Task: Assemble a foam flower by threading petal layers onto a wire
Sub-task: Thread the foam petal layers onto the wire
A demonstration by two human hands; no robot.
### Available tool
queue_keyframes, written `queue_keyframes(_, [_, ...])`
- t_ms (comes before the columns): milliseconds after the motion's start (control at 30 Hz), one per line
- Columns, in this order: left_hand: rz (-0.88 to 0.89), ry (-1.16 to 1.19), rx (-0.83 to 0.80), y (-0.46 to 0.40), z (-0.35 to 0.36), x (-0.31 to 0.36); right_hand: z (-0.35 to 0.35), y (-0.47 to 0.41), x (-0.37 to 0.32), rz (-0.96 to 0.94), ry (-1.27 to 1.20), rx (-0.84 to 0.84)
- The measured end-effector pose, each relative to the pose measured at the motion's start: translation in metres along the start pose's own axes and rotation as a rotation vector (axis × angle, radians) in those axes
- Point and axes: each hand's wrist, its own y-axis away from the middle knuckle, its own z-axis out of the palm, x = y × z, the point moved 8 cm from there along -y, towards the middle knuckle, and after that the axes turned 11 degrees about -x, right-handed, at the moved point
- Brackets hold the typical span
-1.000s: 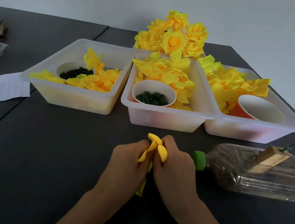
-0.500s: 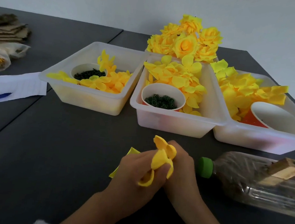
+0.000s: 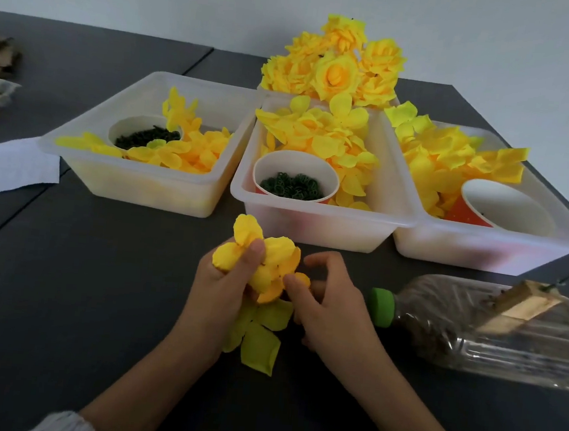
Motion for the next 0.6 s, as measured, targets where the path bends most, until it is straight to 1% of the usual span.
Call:
queue_keyframes(100, [-0.011,-0.026,0.002,0.0,-0.001,0.0,-0.007,0.012,-0.013,-0.162,0.1,0.119])
queue_keyframes(167, [0.002,-0.046,0.0,0.0,-0.001,0.003,-0.009,0.018,-0.022,-0.246,0.07,0.152])
queue_keyframes(200, [0.009,-0.061,-0.008,-0.001,0.0,0.004,-0.008,0.019,-0.025,-0.263,0.008,0.135])
queue_keyframes(300, [0.053,-0.103,-0.059,-0.001,0.005,0.009,0.001,0.013,-0.024,-0.224,-0.288,-0.014])
queue_keyframes(400, [0.075,-0.137,-0.122,-0.002,0.007,0.012,0.006,0.007,-0.013,-0.094,-0.48,-0.143])
queue_keyframes(467, [0.079,-0.158,-0.168,-0.003,0.01,0.011,0.009,0.005,-0.008,-0.057,-0.6,-0.241])
queue_keyframes(533, [0.08,-0.171,-0.183,-0.004,0.01,0.011,0.014,0.005,-0.009,-0.076,-0.646,-0.333])
queue_keyframes(600, [0.078,-0.169,-0.166,-0.005,0.007,0.011,0.014,0.006,-0.01,-0.106,-0.593,-0.355])
